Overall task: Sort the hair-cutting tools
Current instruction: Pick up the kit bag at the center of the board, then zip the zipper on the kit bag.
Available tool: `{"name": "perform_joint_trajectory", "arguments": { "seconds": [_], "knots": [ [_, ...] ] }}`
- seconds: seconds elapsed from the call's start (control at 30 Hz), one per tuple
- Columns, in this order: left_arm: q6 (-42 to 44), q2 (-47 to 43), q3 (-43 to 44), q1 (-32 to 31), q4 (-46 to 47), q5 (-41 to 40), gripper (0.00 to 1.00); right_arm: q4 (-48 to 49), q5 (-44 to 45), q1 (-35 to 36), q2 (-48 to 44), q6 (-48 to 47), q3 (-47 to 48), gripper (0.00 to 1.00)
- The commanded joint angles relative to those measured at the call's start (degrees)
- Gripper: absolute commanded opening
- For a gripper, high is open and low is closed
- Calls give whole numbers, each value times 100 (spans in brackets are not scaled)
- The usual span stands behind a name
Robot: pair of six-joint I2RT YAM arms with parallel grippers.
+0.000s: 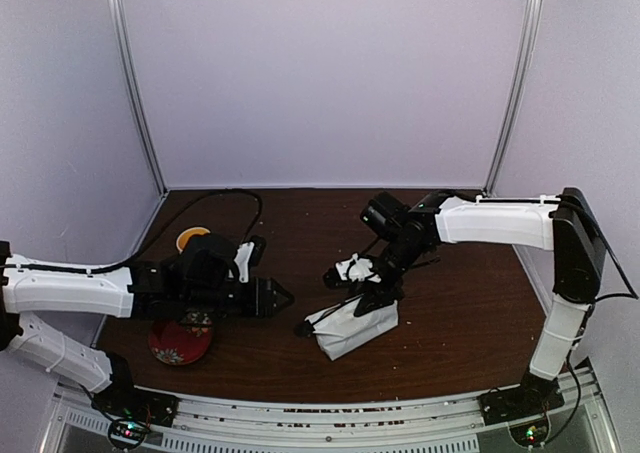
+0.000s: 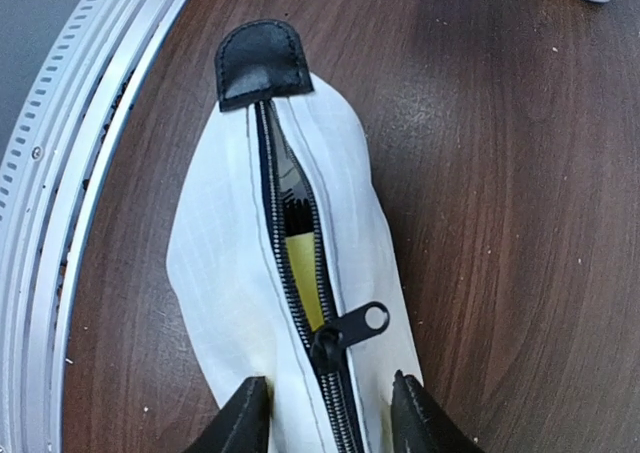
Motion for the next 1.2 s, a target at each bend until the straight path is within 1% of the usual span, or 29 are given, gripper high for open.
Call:
{"name": "perform_joint_trajectory", "arguments": {
  "seconds": [0.0, 0.07, 0.1, 0.13, 0.17, 0.37, 0.47, 0.6, 0.67, 0.73, 0.83, 0.97, 1.03, 1.1, 1.17],
  "knots": [
    [452, 77, 244, 3, 384, 23, 50, 32, 287, 25, -69, 136, 90, 29],
    [528, 333, 324, 3, 618, 275, 47, 174, 336, 26, -232, 260, -24, 12],
    [562, 489, 368, -1, 751, 401, 46, 313, 372, 27, -347, 327, -133, 5],
    [601, 638, 418, -2, 908, 539, 45, 459, 395, 25, -512, 400, -272, 1],
    [642, 782, 477, 3, 1063, 669, 44, 685, 409, 25, -771, 463, -461, 0],
    [725, 1431, 903, 12, 1480, 1018, 44, 1782, 561, 99, -1773, 521, -1448, 0],
    [807, 1543, 1032, 21, 1588, 1253, 47, 1715, 720, 193, -1982, 236, -1596, 0],
    [794, 1552, 884, 58, 2316, 1720, 45, 1564, 752, 260, -2069, -1, -1577, 0],
    [975, 1575, 927, 52, 2398, 1911, 45, 1531, 751, 277, -2083, -57, -1529, 0],
    [1326, 1606, 985, 18, 2392, 2034, 46, 1438, 741, 313, -2091, -99, -1452, 0],
    [2083, 1518, 885, -35, 2442, 1964, 47, 1228, 631, 360, -2138, -152, -1300, 0],
    [3354, 1201, 462, -181, 2687, 1337, 47, 743, 320, 419, -2268, -253, -1106, 0],
    [3977, 1066, 383, -261, 2701, 1086, 45, 490, 205, 470, -2330, -322, -1027, 0],
    [4404, 991, 389, -309, 2754, 1062, 44, 262, 121, 530, -2387, -385, -938, 0],
    [4604, 981, 487, -321, 2741, 1156, 44, 112, 71, 570, -2440, -385, -866, 0]
  ]
}}
